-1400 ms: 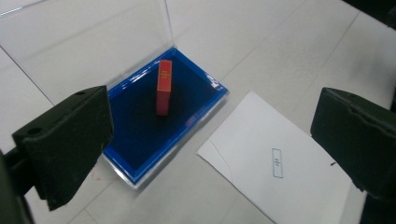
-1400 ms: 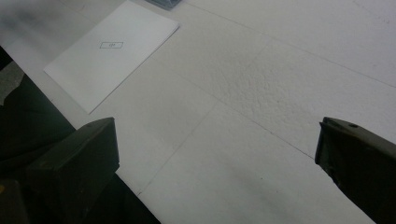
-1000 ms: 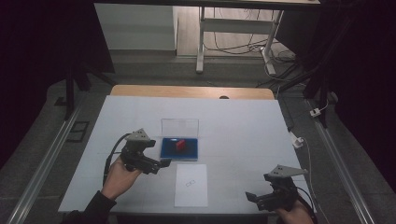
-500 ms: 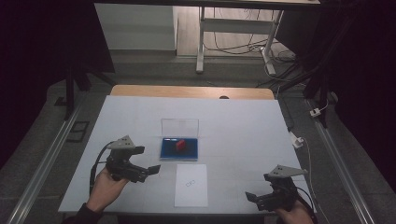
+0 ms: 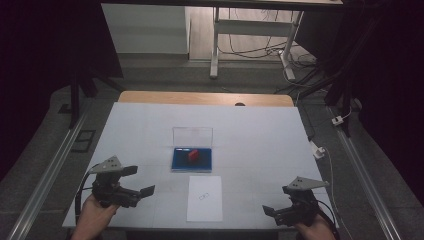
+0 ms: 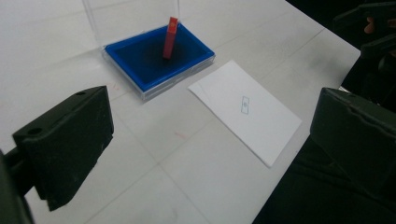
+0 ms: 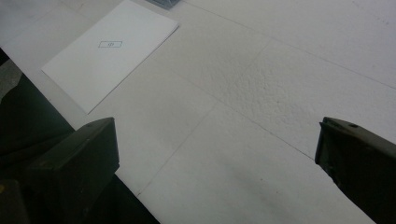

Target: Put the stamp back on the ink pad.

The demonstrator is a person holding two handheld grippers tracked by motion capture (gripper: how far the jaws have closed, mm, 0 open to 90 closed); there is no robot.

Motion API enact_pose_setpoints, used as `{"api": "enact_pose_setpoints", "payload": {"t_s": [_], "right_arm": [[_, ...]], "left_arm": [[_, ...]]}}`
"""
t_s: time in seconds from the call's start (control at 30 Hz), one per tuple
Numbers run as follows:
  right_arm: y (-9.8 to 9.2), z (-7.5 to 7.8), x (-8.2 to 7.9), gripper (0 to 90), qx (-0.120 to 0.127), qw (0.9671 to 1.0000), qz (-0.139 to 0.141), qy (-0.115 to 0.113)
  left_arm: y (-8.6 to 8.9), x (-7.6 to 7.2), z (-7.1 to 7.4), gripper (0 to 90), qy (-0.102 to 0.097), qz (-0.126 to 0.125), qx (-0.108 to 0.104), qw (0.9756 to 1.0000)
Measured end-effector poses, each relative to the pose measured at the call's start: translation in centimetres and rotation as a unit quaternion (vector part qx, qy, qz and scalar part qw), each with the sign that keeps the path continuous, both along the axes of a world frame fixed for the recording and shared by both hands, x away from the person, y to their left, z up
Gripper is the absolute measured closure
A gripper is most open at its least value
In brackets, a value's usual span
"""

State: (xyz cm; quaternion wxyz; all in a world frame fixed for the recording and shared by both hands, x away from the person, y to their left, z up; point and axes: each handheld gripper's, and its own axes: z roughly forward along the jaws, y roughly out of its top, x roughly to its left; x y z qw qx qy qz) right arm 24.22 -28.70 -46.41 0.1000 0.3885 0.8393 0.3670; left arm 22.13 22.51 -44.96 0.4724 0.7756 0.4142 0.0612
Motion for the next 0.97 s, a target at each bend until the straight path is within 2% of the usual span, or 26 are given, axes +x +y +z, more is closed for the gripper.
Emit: {"api": "enact_pose_setpoints", "payload": {"t_s": [0.3, 0.57, 0.67, 0.77, 0.8, 0.97], "right_arm": [[0.0, 0.0, 0.0, 0.0, -0.001, 1.0, -0.003, 0.0], [-0.1, 0.0, 0.0, 0.0, 0.001, 1.0, -0.005, -0.001], [0.0, 0.0, 0.0, 0.0, 0.0, 1.0, -0.005, -0.001], [0.0, 0.0, -0.1, 0.0, -0.001, 1.0, -0.004, -0.001], [0.0, 0.0, -0.1, 0.0, 0.0, 1.0, -0.004, -0.001], [0.0, 0.0, -0.1, 0.0, -0.002, 1.0, -0.004, -0.002]], "left_arm": [[2.0, -2.2, -0.8, 0.0, 0.01, 0.026, 0.005, 0.9996], [3.2, -3.7, -1.9, 0.0, 0.027, 0.047, 0.025, 0.9982], [3.5, -4.2, -2.3, 0.0, 0.036, 0.057, 0.047, 0.9966], [3.3, -4.4, -2.9, 0.0, 0.051, 0.068, 0.088, 0.9925], [3.3, -4.4, -2.9, 0.0, 0.055, 0.074, 0.092, 0.9916], [3.6, -4.2, -3.0, 0.1, 0.065, 0.08, 0.078, 0.9916]]}}
